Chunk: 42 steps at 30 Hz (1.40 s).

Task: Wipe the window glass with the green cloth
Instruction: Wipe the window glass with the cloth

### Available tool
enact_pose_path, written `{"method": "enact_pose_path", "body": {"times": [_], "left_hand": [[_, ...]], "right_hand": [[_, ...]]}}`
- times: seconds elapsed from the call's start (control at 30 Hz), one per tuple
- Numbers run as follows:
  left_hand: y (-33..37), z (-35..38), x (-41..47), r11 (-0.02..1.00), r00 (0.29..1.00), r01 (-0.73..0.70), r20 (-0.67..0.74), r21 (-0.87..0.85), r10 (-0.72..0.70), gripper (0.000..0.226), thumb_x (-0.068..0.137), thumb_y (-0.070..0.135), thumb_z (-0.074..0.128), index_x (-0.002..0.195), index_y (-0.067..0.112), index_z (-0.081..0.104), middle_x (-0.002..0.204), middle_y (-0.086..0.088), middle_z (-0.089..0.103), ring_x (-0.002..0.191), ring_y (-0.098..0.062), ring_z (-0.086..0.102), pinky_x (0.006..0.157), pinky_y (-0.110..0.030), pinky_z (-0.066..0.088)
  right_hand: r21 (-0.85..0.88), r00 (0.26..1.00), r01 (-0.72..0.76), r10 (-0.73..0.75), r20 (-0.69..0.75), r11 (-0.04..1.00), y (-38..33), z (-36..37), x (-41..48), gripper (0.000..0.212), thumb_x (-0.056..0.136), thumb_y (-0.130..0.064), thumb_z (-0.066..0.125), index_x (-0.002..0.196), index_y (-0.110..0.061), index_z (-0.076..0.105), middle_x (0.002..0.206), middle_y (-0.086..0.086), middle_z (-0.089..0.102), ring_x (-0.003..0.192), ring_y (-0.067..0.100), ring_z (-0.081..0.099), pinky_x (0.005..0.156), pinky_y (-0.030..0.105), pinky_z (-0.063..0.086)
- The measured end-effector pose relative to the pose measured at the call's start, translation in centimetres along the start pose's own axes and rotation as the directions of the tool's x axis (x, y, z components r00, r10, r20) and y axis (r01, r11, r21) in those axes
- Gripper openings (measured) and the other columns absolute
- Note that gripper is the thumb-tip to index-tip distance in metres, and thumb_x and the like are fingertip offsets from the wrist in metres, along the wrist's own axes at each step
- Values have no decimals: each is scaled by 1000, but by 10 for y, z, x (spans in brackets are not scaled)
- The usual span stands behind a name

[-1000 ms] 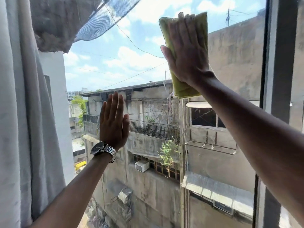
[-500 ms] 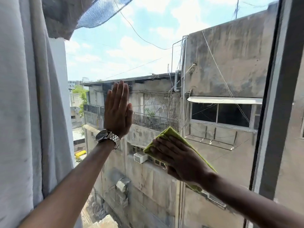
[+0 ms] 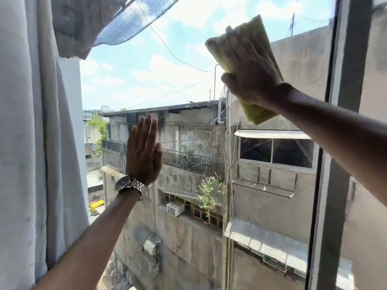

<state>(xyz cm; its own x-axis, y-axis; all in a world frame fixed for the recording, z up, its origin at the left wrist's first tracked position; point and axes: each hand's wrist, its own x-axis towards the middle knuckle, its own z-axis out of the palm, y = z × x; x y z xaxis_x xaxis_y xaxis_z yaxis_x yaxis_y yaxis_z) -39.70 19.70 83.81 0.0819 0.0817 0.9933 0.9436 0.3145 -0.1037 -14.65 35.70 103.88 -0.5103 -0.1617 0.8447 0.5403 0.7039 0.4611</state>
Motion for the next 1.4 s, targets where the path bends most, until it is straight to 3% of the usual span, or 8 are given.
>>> {"method": "enact_pose_path", "body": {"times": [0.1,0.3,0.4,0.63,0.83,0.97,1.23,1.4], "left_hand": [[2,-1,-1,1000,1000,-6,-3,10,6,56,102,23,31,154,-1,32,165,-20,28,157,-32,23,132,-44,12],[0,-2,0,1000,999,5,34,21,-6,57,103,24,30,153,-1,33,164,-21,30,156,-32,23,128,-54,23],[0,-1,-1,1000,999,11,42,1,-11,57,104,27,27,153,-1,33,164,-21,29,157,-31,23,126,-56,25],[-4,2,-1,1000,999,2,33,21,-3,57,104,26,28,156,3,29,166,-19,27,157,-30,21,127,-54,24],[-4,0,0,1000,999,4,40,27,-5,57,104,26,29,156,2,28,166,-20,27,157,-30,21,126,-57,26],[-2,0,-1,1000,999,18,50,24,-19,58,105,29,25,155,1,29,165,-21,28,157,-32,22,124,-59,27],[-4,4,-2,1000,1000,10,22,20,-10,57,105,30,26,157,4,26,167,-15,23,158,-28,18,126,-56,25],[-7,9,-3,1000,1000,4,-1,27,-4,58,105,31,25,157,5,26,168,-15,23,158,-27,18,128,-53,22]], "right_hand": [[-5,974,223,-222,44,975,-49,17,-49,71,98,-39,37,162,-14,18,168,18,19,158,34,13,130,56,9],[-58,694,710,-684,222,702,-57,42,-130,66,103,-49,44,159,-16,31,165,12,32,154,29,29,125,51,30],[-128,747,663,-643,170,737,-26,33,-82,68,106,-56,37,159,-15,29,163,14,35,153,30,30,125,51,29],[-78,985,168,-164,56,983,-38,24,-45,89,101,-74,18,162,-10,13,168,18,18,158,33,14,127,54,19],[-33,770,595,-557,310,803,-81,54,-193,98,94,-80,30,163,-16,4,171,12,1,158,33,-1,129,50,0],[-66,713,676,-628,313,734,-55,51,-203,90,97,-75,36,163,-18,14,170,9,14,157,29,12,129,48,12],[-83,971,231,-224,84,969,6,31,-57,86,99,-75,15,163,-18,5,168,15,21,156,33,18,129,54,17],[60,976,-164,170,-134,985,-44,39,-42,72,102,-65,24,162,-25,20,169,18,16,156,42,7,128,56,11]]}}
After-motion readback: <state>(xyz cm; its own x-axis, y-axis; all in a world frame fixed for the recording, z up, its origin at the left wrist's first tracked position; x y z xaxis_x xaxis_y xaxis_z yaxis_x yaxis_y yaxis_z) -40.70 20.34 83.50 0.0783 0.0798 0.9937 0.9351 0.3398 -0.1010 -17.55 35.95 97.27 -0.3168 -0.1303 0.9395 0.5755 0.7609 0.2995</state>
